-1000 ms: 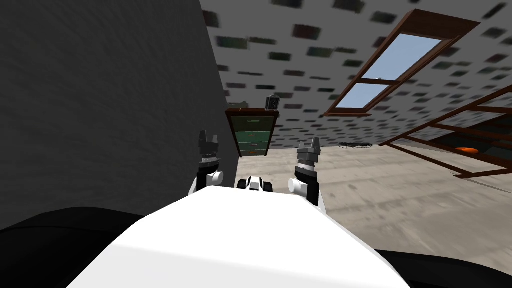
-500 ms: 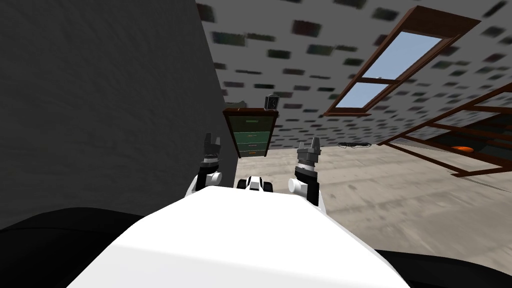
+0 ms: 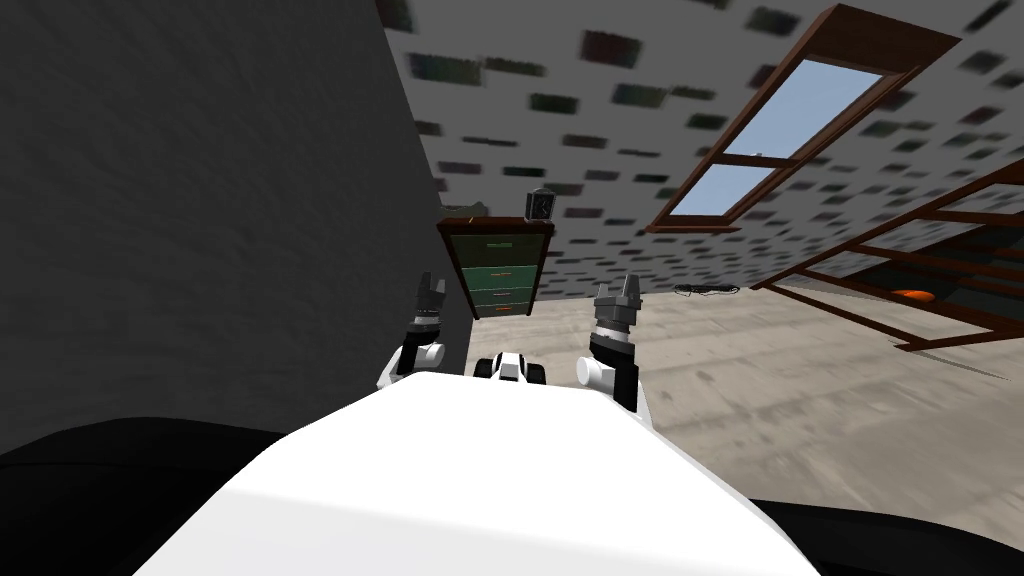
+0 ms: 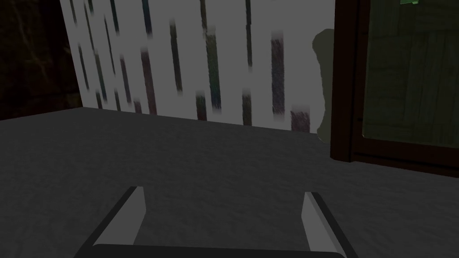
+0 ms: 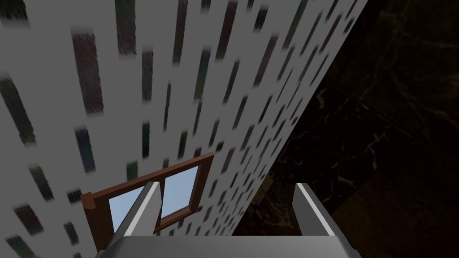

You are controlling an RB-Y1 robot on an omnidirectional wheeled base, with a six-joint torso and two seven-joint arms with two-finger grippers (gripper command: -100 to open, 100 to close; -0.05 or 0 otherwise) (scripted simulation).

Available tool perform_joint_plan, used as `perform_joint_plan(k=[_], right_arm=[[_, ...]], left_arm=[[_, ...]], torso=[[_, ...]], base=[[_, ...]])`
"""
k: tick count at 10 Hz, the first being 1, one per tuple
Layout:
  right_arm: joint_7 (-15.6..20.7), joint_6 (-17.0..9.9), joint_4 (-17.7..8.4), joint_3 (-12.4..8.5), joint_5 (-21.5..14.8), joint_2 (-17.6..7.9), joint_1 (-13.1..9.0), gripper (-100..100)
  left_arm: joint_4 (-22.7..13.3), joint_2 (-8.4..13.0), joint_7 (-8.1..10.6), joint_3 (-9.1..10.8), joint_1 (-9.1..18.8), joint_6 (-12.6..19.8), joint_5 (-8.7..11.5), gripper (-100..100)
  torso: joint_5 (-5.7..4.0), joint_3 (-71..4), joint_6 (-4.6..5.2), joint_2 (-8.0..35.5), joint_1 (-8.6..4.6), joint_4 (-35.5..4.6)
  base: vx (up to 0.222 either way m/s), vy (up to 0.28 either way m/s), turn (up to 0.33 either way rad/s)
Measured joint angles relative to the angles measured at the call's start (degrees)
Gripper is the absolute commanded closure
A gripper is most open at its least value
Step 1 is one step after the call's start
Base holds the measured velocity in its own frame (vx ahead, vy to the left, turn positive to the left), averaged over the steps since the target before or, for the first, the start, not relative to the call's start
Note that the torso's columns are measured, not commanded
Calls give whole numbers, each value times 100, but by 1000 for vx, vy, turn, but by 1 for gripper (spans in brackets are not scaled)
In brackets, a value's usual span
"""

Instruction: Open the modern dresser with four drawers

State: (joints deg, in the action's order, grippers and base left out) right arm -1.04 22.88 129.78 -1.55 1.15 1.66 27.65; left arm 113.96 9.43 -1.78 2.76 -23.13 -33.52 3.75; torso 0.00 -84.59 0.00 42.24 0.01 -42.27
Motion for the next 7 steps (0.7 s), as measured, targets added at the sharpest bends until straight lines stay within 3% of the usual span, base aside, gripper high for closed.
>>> perform_joint_plan(k=[7], right_arm=[[0,0,0,0,0,0,0,0]], left_arm=[[-1000,69,-124,-60,281,-312,285,-100]], torso=[[-1,-3,1,-6,-2,1]], base=[[80,-23,-25]])
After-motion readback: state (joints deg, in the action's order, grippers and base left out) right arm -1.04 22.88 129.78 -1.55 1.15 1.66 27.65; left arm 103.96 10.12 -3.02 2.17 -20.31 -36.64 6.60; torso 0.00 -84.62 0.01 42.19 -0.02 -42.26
